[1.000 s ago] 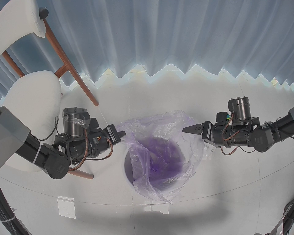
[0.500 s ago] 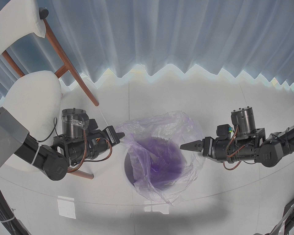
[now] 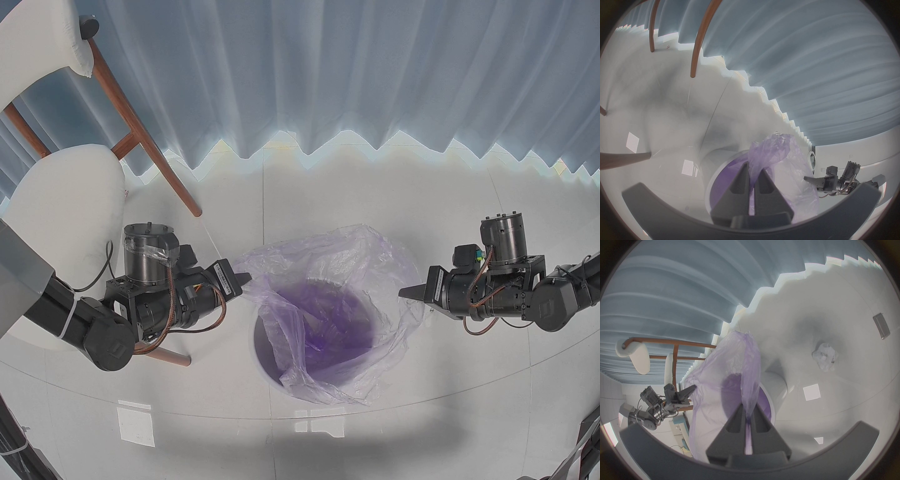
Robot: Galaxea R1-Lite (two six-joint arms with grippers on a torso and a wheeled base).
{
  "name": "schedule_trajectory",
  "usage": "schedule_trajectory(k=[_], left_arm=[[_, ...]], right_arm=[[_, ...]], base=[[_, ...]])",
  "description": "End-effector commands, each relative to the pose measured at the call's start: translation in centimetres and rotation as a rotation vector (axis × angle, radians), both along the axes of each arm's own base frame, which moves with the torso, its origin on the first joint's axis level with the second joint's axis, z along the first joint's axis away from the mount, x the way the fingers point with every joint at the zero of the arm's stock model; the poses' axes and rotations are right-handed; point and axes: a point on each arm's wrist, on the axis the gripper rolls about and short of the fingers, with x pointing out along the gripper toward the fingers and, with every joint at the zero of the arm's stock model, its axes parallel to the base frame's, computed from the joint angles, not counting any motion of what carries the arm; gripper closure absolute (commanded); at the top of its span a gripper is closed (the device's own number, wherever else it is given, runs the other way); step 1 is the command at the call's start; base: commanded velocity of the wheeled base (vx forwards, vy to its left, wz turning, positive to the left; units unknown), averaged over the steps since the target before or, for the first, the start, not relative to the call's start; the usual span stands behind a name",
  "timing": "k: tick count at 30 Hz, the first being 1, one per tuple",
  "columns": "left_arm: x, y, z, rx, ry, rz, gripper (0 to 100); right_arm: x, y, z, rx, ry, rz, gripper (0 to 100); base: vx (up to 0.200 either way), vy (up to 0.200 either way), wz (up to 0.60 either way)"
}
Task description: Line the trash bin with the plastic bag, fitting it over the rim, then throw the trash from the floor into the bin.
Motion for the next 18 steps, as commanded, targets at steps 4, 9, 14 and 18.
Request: schedule_trajectory(k=[4,9,14,18], left_arm=[[-1.1,0.5,0.0,0.017,0.041,-0.001,100],[-1.2,1.3,-0.1,0.04,0.1,0.02,100],[0.1,2.0,-0.5,0.046,0.112,0.06,100],[1.8,2.4,-0.8,0.048,0.12,0.087,100]], right_arm=[[3.2,-0.3,-0.4,0.005,-0.017,-0.043,100],[5.6,-0.1,-0.6,0.011,-0.04,-0.059,100],[8.2,0.8,-1.4,-0.01,-0.067,-0.094,100],[10.1,1.3,-1.5,-0.004,-0.091,-0.102,100]], base=[[0.0,0.0,0.0],[0.0,0.0,0.0],[0.0,0.0,0.0],[0.0,0.0,0.0]])
